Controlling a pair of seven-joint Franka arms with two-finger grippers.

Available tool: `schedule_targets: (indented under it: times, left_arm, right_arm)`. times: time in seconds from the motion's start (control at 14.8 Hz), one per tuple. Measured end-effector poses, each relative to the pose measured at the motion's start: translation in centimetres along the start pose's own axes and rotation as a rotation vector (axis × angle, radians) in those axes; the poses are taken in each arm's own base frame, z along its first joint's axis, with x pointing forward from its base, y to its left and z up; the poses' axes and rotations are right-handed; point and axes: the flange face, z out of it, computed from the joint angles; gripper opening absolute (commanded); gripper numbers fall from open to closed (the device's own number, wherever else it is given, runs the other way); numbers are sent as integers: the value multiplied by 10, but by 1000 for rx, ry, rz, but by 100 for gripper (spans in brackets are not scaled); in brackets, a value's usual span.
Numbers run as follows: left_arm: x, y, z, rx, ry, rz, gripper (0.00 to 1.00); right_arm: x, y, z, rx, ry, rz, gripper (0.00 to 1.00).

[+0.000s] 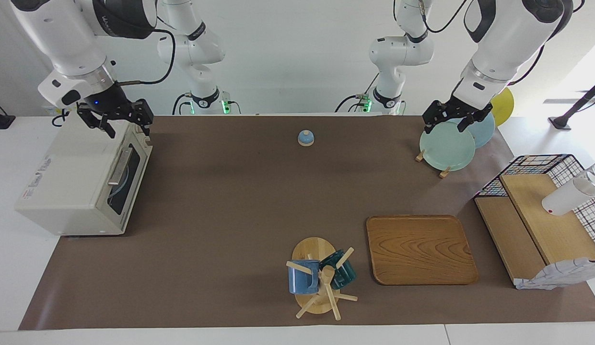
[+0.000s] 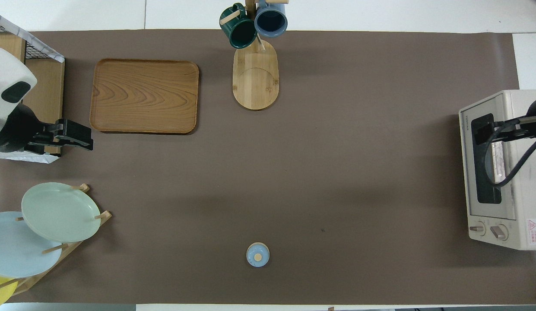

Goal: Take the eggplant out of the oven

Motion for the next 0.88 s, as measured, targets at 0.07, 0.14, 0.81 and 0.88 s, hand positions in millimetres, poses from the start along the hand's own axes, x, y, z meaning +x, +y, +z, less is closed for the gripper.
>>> schedule_targets:
  times: [0.07, 0.14, 0.81, 0.88]
  left_arm:
    - [0, 0, 0, 0, 0, 0, 100]
    - [0, 0, 0, 0, 0, 0, 100]
    - [0, 0, 0, 0, 0, 0, 100]
    - [0, 0, 0, 0, 0, 0, 100]
  right_arm:
    - [-1, -2, 13, -3, 7, 20, 0]
    - [-4, -3, 26, -17, -4, 46, 0]
    - [-23, 43, 96, -247, -103, 155, 0]
    - [-25, 50, 102, -267, -113, 155, 0]
